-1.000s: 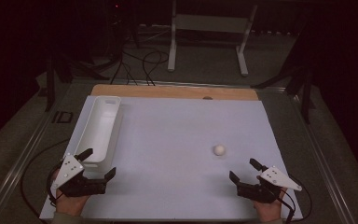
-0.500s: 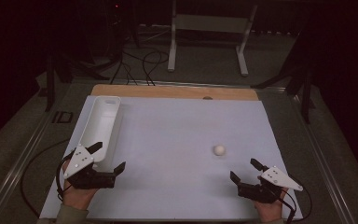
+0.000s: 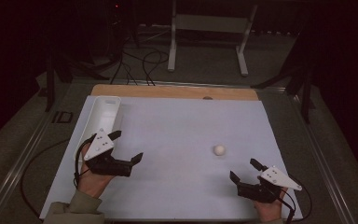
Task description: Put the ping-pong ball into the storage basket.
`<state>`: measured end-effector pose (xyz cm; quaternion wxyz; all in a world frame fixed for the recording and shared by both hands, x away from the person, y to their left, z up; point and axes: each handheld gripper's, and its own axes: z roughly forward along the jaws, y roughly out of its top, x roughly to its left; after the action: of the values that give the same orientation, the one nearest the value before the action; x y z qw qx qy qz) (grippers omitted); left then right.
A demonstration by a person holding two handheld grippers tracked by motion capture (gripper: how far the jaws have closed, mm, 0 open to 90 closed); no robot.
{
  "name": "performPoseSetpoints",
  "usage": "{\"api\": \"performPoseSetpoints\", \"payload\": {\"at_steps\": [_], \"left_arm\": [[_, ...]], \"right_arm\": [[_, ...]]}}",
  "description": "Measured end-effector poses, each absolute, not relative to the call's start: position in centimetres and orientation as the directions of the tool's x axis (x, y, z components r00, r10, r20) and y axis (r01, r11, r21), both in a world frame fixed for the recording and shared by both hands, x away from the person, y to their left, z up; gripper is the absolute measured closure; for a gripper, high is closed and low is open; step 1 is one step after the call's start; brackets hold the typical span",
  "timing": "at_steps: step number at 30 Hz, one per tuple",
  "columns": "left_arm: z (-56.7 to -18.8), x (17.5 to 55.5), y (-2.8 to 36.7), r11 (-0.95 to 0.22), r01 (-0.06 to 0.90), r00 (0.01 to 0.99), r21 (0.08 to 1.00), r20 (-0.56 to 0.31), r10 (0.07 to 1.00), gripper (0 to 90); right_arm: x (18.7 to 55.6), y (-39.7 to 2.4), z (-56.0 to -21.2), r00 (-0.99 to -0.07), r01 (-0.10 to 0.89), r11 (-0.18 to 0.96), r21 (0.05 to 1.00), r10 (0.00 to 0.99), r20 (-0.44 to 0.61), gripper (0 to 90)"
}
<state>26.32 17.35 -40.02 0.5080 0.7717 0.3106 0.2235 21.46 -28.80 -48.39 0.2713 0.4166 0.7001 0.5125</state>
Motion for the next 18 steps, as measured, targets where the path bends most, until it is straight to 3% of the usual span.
{"api": "performPoseSetpoints", "payload": {"at_steps": [18], "left_arm": [[-39.0,29.5,13.0,-0.334,0.202,0.793,0.921,0.046,0.607,0.0]], "right_arm": [[21.3,-28.8,-48.4,-0.512,0.301,0.125,0.945,0.858,0.05,7.5]]}}
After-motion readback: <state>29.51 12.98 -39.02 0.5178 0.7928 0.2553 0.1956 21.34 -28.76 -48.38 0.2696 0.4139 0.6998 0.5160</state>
